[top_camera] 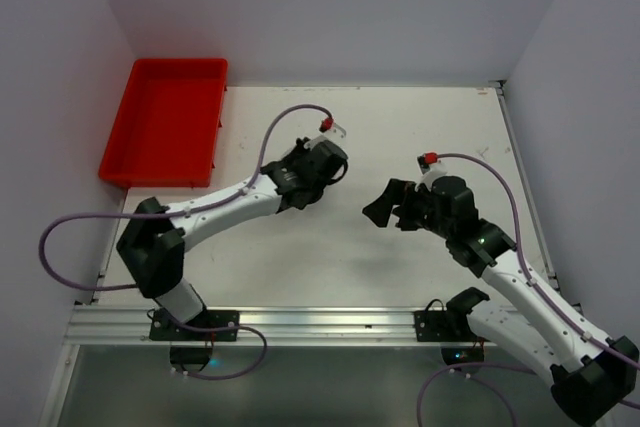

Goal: Unzip the laundry bag and remove the bra

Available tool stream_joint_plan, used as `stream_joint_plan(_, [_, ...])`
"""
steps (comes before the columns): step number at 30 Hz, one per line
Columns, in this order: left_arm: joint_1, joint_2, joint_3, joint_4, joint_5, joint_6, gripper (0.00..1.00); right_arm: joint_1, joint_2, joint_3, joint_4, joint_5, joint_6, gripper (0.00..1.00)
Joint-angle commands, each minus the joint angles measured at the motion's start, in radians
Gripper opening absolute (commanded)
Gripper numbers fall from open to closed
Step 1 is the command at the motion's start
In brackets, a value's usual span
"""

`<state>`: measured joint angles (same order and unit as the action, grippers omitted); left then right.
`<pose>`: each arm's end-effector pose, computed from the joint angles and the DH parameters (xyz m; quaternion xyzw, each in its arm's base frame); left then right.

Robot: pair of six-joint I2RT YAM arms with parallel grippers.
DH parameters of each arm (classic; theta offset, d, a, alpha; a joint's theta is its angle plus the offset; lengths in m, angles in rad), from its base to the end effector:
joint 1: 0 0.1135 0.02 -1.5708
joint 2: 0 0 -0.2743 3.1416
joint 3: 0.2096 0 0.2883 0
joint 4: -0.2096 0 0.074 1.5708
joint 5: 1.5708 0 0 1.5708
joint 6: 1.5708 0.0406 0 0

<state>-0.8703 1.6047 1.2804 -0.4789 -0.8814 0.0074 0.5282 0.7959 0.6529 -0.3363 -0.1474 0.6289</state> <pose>0.2721 -0.2742 0.2828 0.2118 0.8271 0.2177 0.4730 0.1845 0.1145 0.2760 0.0047 0.8533 0.3358 0.3990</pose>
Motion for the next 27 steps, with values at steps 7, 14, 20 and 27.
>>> stream_joint_plan(7, [-0.176,0.314,0.204,-0.326,-0.171,-0.283,0.02,0.001,-0.099,-0.05,0.022,0.133,0.008,0.99])
stream_joint_plan(14, [-0.228,0.154,0.2,-0.196,0.131,-0.438,0.48,-0.002,-0.167,-0.078,-0.03,0.223,0.052,0.99])
stream_joint_plan(20, [-0.176,-0.095,0.067,-0.052,0.237,-0.509,1.0,0.001,-0.167,-0.012,-0.04,0.181,-0.012,0.99])
stream_joint_plan(27, [0.082,-0.308,-0.14,0.095,0.551,-0.563,1.0,0.085,0.01,0.149,-0.017,0.166,-0.029,0.99])
